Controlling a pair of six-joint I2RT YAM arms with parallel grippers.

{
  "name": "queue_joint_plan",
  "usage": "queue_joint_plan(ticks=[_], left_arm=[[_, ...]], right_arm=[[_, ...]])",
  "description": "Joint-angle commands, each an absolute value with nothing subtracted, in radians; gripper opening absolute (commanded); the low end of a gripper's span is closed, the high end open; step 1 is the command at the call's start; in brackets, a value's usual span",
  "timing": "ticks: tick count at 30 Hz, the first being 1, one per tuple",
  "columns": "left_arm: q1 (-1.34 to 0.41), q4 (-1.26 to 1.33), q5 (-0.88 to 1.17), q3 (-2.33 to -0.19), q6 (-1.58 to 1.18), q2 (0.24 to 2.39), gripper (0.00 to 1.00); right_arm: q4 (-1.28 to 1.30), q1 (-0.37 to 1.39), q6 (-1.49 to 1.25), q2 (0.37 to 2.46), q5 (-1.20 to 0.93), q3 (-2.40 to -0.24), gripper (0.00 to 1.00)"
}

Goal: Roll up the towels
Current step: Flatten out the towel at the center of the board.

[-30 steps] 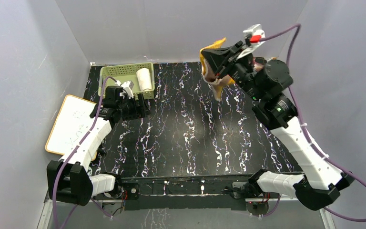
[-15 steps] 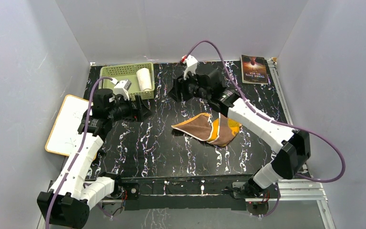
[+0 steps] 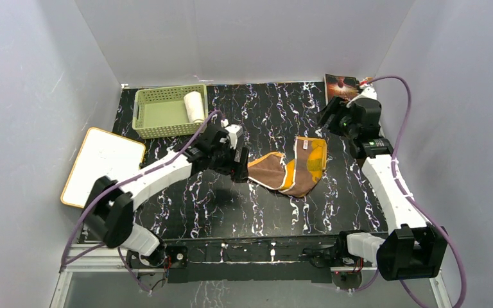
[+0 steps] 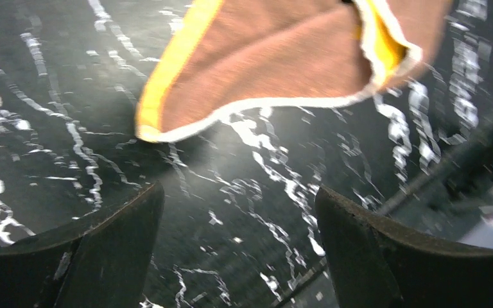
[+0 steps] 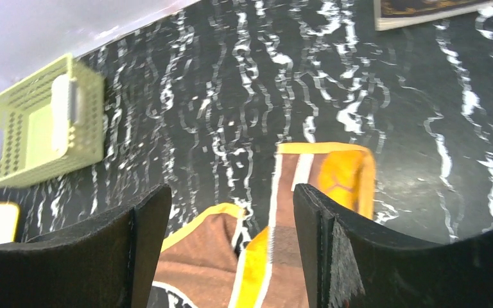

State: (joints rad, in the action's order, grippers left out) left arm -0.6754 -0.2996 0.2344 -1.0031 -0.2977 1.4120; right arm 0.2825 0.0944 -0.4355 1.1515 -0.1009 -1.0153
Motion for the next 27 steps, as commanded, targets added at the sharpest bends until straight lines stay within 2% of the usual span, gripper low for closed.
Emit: queue_joint_plan(ticks=[1,4,13,17,19,21,22,23,24,27], left_arm=[[-0.662,-0.322,0.001,-1.105,-0.371,1.544,0.87],[-0.662,-0.345,-0.012,-1.15,-0.419,1.643,0.87],[-0.645,-0.356,0.02,-1.187,-0.535,1.756,0.89],[-0.644,-0.352,0.063,-1.188,-0.555,1.795,0.85],[-0.644,-0.344,0.085,-1.18,-0.558,1.813,0.76],[-0.644,-0.325,0.111,-1.165,-0.559,1.827,0.59],[-0.644,-0.314,0.125,-1.159,-0.56,1.829,0.43],[-0.643,-0.306,0.132,-1.154,-0.565,1.831,0.14],[-0.641,-0.296,0.135,-1.146,-0.57,1.825,0.0],[-0.623,-0.282,0.147,-1.138,-0.568,1.793,0.0]], right_arm=[[0.285,0.009,-0.492,1.155,-0.15,-1.009,0.68],[0.258,-0.038,-0.498,1.152,-0.168,-0.972,0.68],[0.236,-0.049,-0.48,1.156,-0.142,-0.938,0.68],[0.233,-0.052,-0.474,1.167,-0.123,-0.925,0.68],[0.232,-0.051,-0.476,1.183,-0.114,-0.92,0.68],[0.228,-0.052,-0.48,1.212,-0.108,-0.916,0.68],[0.225,-0.054,-0.481,1.23,-0.106,-0.915,0.68],[0.222,-0.054,-0.483,1.25,-0.105,-0.916,0.68],[0.214,-0.053,-0.484,1.27,-0.103,-0.915,0.68],[0.199,-0.05,-0.48,1.328,-0.091,-0.931,0.68]])
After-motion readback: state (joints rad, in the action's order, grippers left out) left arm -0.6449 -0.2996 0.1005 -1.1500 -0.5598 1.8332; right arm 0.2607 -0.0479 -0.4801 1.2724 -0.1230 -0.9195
